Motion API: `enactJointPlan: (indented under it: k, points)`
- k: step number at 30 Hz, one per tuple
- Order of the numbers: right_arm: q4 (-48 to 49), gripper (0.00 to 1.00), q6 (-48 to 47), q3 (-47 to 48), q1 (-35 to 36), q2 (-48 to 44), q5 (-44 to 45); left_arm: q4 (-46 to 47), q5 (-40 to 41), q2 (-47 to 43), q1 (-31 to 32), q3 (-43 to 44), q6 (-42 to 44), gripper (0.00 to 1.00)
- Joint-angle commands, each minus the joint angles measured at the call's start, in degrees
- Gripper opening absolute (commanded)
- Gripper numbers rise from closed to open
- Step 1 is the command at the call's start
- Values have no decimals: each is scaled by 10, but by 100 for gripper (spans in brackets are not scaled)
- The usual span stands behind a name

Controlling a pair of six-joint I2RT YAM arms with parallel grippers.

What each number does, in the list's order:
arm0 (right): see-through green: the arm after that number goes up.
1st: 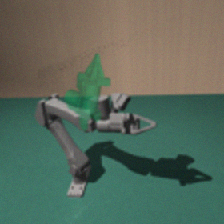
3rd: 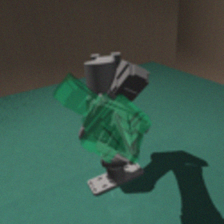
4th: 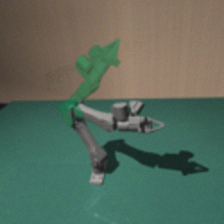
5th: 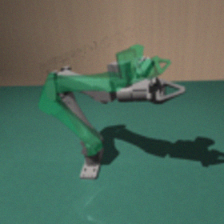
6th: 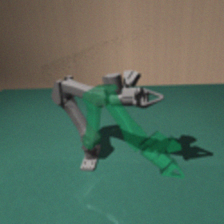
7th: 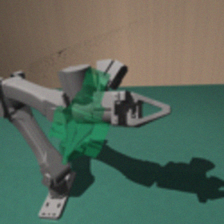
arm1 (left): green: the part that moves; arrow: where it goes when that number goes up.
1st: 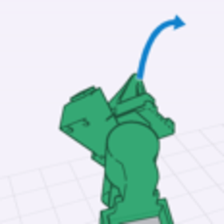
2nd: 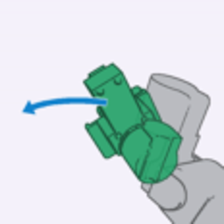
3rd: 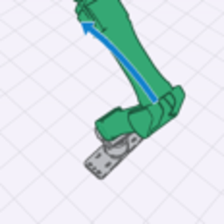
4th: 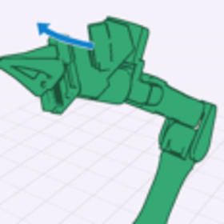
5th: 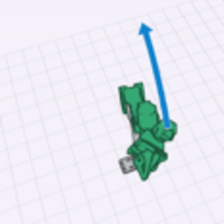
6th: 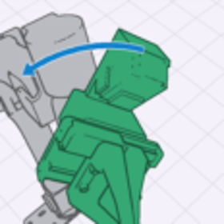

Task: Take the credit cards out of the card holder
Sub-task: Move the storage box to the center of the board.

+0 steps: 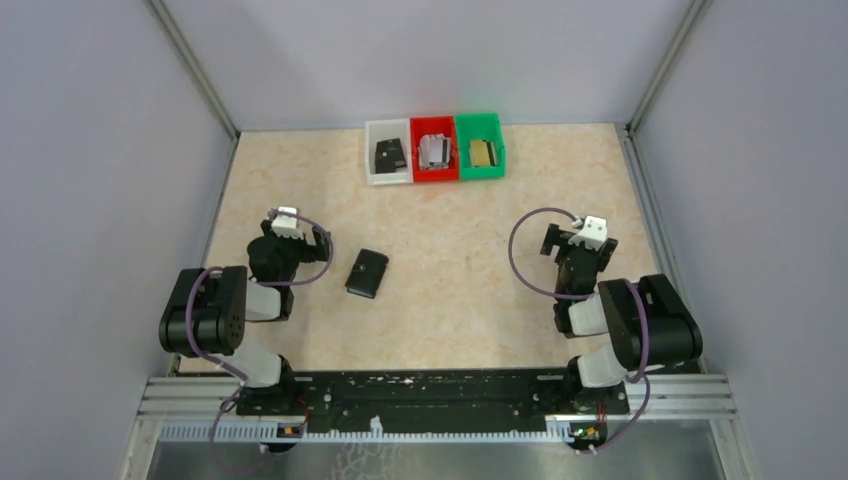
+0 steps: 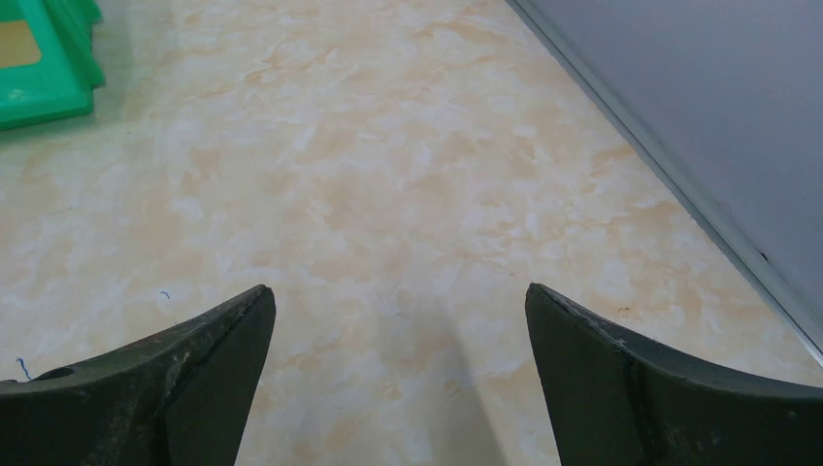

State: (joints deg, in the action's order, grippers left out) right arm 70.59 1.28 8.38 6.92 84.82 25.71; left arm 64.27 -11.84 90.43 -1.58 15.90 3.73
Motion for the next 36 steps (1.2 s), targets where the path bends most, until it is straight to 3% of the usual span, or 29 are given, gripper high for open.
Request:
enactJointPlan:
  k: [1, 12, 14, 17, 20, 23, 25, 27, 32, 36]
  points:
    - [25, 99, 6, 13, -5, -5, -8, 20, 4, -5, 4, 3, 6, 99]
    - [28, 99, -3, -2, -1, -44, -8, 36, 7, -9, 4, 2, 0, 99]
    - [-49, 99, -1, 8, 6, -113, 20, -45, 25, -32, 1, 34, -12, 99]
    - [-247, 99, 45, 62, 6, -217, 25, -255, 43, -60, 0, 151, -3, 99]
    - [-307, 99, 1, 112, 6, -273, -82, -411, 31, -56, -7, 250, 10, 99]
    - [-327, 99, 132, 146, 2, -305, -61, -531, -6, -48, -25, 335, 0, 99]
    - [-385, 99, 268, 172, -11, -314, -23, -580, -19, -43, -37, 383, -9, 99]
    - [-430, 99, 323, 201, -24, -314, -49, -616, -49, -39, -55, 422, -22, 99]
    - [-492, 99, 306, 283, -25, -249, -157, -694, -123, -30, -92, 490, -36, 99]
    - [-572, 99, 269, 378, -1, -171, -165, -722, -130, -36, -92, 503, -28, 99]
